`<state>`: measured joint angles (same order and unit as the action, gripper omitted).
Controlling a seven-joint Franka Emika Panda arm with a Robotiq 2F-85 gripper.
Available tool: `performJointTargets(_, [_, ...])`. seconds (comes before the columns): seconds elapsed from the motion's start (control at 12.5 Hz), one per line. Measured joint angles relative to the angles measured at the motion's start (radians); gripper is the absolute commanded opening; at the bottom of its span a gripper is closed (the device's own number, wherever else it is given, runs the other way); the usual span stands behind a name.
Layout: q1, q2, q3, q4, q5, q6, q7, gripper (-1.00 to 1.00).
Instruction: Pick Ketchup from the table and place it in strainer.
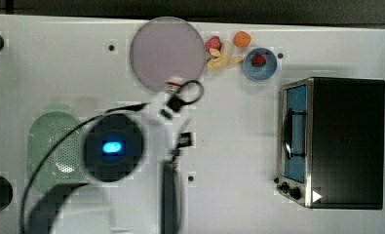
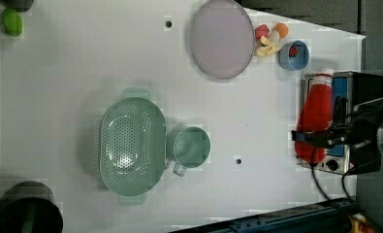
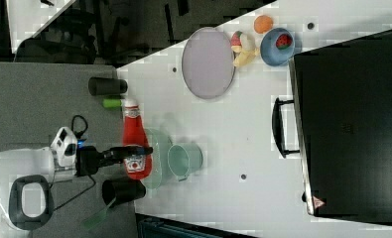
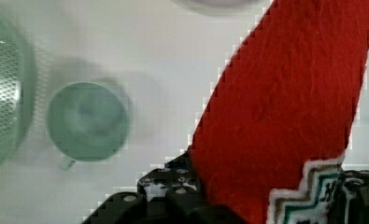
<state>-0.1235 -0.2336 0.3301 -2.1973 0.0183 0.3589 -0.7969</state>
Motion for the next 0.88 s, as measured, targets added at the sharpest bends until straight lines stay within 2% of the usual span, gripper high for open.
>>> performJointTargets(0.4, [0.025, 0.065, 0.164, -0.002, 0.019, 0.027, 0.23, 0.26])
performJointTargets(0.88, [0.036, 0.272, 0.396, 0.006, 0.02, 0.32, 0.575, 0.26])
